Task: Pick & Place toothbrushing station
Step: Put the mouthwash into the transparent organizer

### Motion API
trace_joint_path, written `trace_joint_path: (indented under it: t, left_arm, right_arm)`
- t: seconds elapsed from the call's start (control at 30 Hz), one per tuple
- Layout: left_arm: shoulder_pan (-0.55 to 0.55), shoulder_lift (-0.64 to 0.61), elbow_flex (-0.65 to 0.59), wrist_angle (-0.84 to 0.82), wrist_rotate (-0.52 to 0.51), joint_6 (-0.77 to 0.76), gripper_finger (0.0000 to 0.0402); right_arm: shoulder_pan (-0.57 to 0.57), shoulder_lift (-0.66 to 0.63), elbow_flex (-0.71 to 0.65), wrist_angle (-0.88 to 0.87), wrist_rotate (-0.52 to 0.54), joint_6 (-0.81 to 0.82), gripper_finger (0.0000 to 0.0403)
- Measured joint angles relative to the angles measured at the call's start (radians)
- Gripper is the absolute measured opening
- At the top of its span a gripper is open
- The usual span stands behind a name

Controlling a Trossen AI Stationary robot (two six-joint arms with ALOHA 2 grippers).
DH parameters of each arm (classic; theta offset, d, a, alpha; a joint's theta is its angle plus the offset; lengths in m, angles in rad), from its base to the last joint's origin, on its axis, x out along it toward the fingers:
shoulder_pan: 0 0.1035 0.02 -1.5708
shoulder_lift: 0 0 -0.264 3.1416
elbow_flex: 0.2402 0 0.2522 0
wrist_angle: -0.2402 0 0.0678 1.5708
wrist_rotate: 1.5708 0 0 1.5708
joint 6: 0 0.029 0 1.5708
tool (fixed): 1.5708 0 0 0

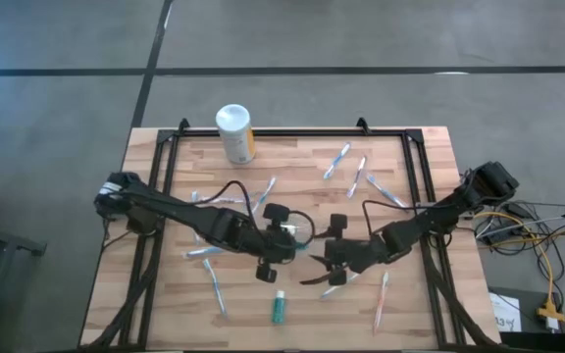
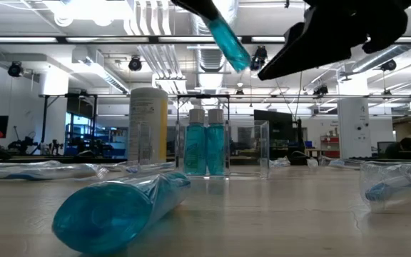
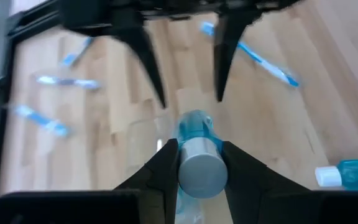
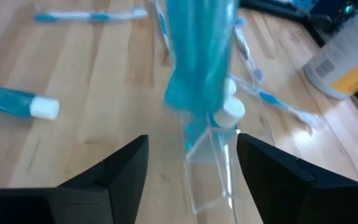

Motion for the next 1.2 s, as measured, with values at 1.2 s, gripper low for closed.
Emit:
trace_joint_path:
  t: [1.2]
  left_arm:
    - [0.245,0.026,0.003,-0.251,0.180,-0.311,0.0098]
  right_arm:
    - [-0.003,-0.001,-0.012,-0.065,0.014,0.087,0.0228]
